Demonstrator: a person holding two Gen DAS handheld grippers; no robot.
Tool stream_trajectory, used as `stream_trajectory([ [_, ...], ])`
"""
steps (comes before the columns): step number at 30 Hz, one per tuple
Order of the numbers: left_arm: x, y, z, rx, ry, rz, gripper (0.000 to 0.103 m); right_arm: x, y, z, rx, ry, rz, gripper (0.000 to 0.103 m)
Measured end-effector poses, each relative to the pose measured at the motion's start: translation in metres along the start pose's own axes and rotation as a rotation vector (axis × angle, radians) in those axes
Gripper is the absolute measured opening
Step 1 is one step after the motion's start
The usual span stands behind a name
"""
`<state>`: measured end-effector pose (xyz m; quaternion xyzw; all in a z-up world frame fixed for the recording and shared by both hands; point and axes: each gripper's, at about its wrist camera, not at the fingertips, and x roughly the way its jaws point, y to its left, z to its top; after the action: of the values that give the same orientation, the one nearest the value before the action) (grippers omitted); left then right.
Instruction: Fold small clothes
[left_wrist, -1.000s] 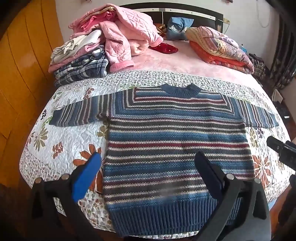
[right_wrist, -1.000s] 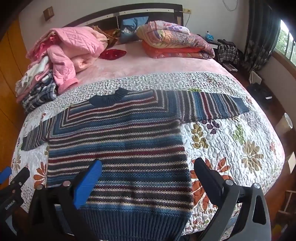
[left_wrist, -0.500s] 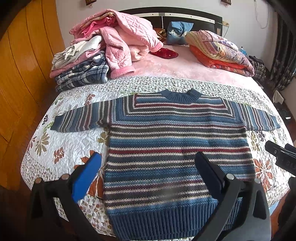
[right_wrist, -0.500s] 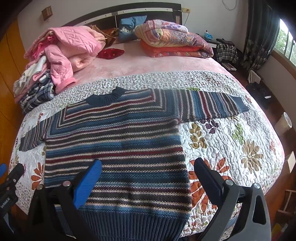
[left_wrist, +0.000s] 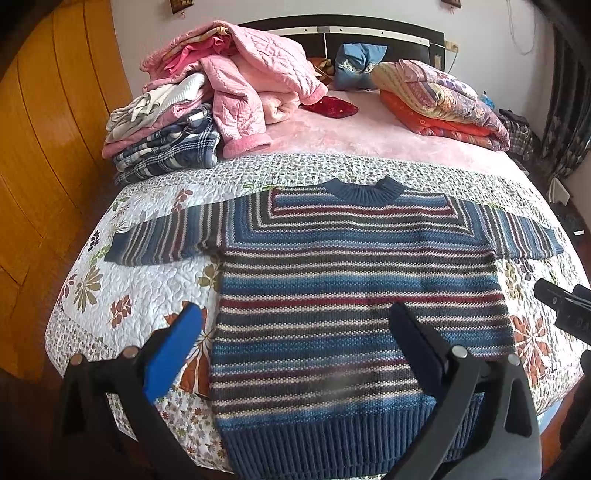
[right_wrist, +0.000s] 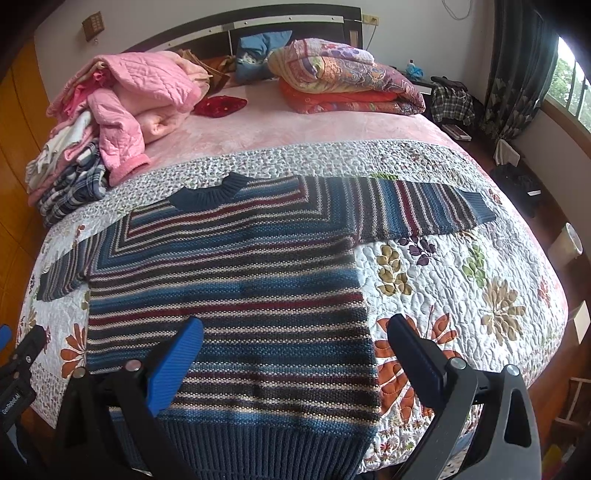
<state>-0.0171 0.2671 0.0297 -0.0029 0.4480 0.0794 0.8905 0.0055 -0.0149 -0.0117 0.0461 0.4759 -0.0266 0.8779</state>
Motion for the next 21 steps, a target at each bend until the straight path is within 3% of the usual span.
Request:
stream_trajectory([
  [21, 0.0005, 0.0053, -0.0007, -0.004, -0.005, 0.016, 0.100, 0.0048, -0.0048, -0.0019, 0.000, 0.001, -0.003, 0.099],
])
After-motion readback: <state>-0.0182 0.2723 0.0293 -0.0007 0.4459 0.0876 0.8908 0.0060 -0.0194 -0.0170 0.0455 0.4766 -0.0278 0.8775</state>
